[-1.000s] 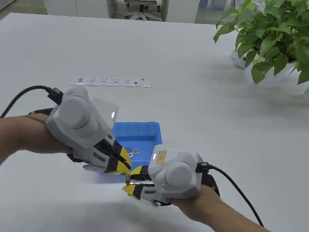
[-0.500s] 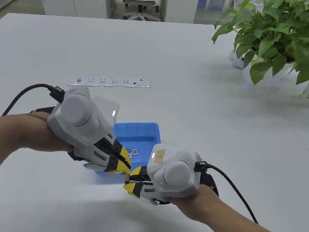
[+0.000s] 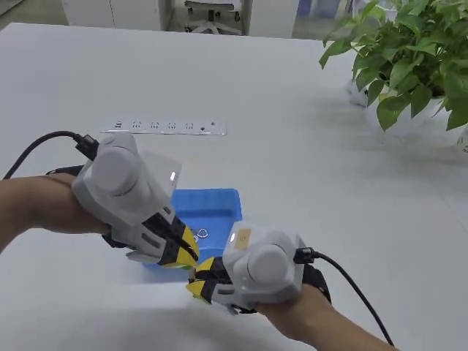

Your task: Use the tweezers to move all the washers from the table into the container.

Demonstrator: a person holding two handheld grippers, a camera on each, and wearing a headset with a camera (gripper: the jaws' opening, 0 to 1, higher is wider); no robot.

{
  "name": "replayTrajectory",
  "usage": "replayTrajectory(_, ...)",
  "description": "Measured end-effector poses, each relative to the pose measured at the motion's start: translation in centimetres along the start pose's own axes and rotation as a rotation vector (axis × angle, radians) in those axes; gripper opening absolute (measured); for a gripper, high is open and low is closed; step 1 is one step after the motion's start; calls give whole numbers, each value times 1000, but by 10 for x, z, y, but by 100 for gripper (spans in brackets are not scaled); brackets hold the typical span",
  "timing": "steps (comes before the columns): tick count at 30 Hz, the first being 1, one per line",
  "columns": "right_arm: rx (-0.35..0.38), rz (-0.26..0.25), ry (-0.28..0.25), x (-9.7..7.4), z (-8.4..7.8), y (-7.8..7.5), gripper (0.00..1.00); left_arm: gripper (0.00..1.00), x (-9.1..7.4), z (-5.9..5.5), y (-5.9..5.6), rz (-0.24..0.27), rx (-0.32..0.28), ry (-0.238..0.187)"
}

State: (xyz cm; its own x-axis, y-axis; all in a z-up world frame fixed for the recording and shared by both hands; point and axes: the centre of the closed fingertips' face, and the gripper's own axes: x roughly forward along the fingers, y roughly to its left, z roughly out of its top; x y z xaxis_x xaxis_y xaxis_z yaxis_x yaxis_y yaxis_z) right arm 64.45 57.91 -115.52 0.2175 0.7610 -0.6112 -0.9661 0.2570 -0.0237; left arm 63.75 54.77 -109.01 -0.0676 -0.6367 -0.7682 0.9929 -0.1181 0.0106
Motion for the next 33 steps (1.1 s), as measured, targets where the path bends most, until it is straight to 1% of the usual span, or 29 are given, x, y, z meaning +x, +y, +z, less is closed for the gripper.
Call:
replayTrajectory(6, 4, 0, 2, -1, 0, 1, 9, 7, -1, -1, -1, -2, 3, 10)
replayTrajectory(12, 3, -3, -1, -5, 2, 2, 9, 7, -3, 2, -2, -6, 3, 10)
replayTrajectory(19, 3, -4, -9, -11, 7, 4, 9, 7, -9, 8, -4, -5, -4, 3)
replayTrajectory(23, 8, -7, -15, -16, 12, 4, 9, 7, -14, 13, -5, -4, -9, -6)
replayTrajectory(33, 12, -19, -25, -25, 22, 3, 9, 7, -24, 23, -5, 1, 1, -16)
